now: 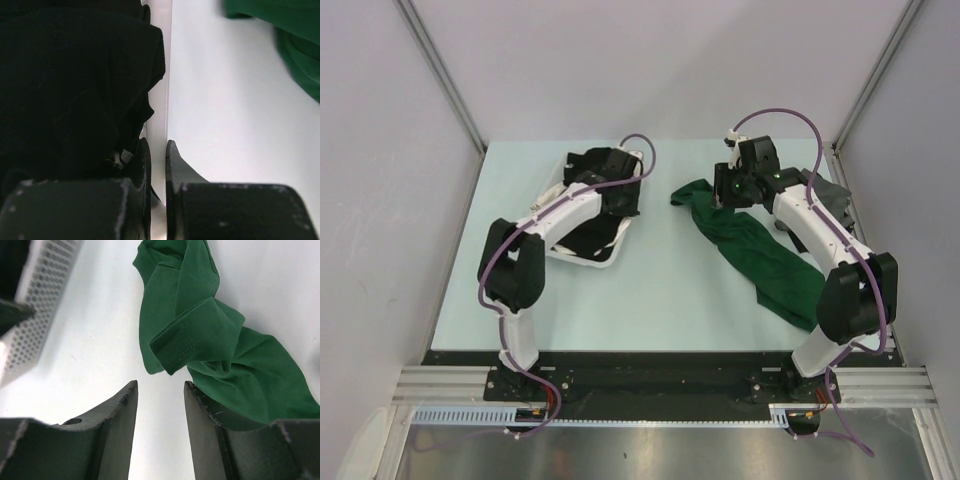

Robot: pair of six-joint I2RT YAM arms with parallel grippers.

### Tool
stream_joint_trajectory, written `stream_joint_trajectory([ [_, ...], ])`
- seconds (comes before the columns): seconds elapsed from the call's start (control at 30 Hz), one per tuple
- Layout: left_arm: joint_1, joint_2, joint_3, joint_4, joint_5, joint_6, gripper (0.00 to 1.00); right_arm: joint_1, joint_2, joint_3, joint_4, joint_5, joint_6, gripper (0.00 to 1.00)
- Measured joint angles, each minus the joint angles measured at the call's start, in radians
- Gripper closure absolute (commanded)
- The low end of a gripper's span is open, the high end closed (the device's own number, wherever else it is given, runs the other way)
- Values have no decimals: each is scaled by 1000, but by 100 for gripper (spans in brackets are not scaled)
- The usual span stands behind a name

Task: Fold and stack the t-shirts

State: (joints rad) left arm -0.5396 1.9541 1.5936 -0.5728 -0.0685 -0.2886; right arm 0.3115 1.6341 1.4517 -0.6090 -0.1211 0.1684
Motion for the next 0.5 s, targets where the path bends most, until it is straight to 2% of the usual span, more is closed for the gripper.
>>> stream_joint_trajectory([
  [0.5,277,-97,-143,62,-52,-30,100,-4,-2,0,0,-11,0,53],
])
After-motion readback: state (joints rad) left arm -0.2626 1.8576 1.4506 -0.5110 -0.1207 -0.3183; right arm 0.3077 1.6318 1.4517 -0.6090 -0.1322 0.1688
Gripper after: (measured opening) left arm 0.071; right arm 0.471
